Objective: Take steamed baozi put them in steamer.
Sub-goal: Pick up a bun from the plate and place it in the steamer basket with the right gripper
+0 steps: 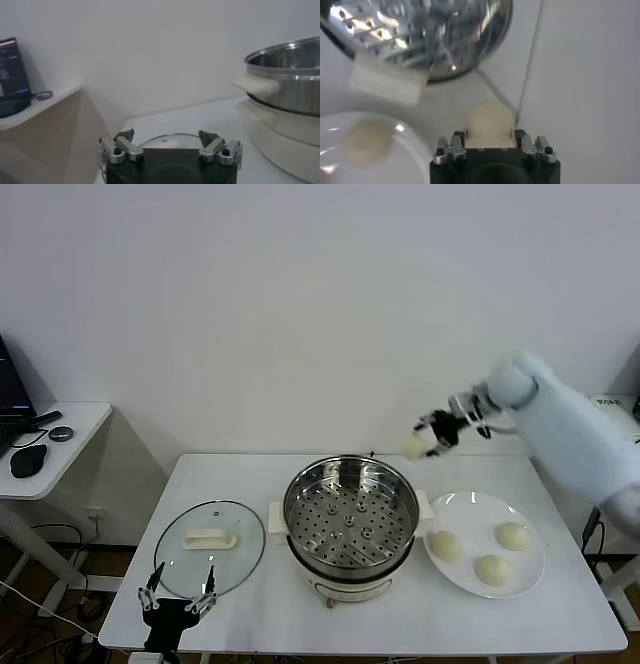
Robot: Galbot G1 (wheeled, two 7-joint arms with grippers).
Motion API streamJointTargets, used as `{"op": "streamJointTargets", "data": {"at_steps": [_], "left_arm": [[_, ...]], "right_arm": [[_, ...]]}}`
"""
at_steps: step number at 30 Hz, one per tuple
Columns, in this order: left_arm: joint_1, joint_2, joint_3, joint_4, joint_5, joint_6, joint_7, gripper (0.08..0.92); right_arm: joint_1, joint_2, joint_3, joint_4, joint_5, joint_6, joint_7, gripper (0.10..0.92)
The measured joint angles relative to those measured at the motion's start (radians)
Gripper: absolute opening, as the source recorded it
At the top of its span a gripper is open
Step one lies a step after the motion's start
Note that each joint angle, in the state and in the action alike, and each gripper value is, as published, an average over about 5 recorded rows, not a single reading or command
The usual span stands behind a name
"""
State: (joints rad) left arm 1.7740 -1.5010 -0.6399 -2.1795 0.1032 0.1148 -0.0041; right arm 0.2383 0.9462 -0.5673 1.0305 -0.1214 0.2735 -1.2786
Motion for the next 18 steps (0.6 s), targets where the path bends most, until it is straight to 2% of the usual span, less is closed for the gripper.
{"op": "streamJointTargets", "data": {"at_steps": [11,18], "left_arm": [[-0.001,-0.022,-0.004,-0.02,-0.006,-0.001,-0.01,0.823],[-0.005,-0.032,-0.009,-0.026,-0.01,-0.001,-0.012,0.823]], "right_arm": [[0.188,0.158,-0.198,-0.013,0.072,0.268,-0.049,0.577],[0.197,0.211,-0.255,0.002,0.055,0.401,-0.08,0.577]]}}
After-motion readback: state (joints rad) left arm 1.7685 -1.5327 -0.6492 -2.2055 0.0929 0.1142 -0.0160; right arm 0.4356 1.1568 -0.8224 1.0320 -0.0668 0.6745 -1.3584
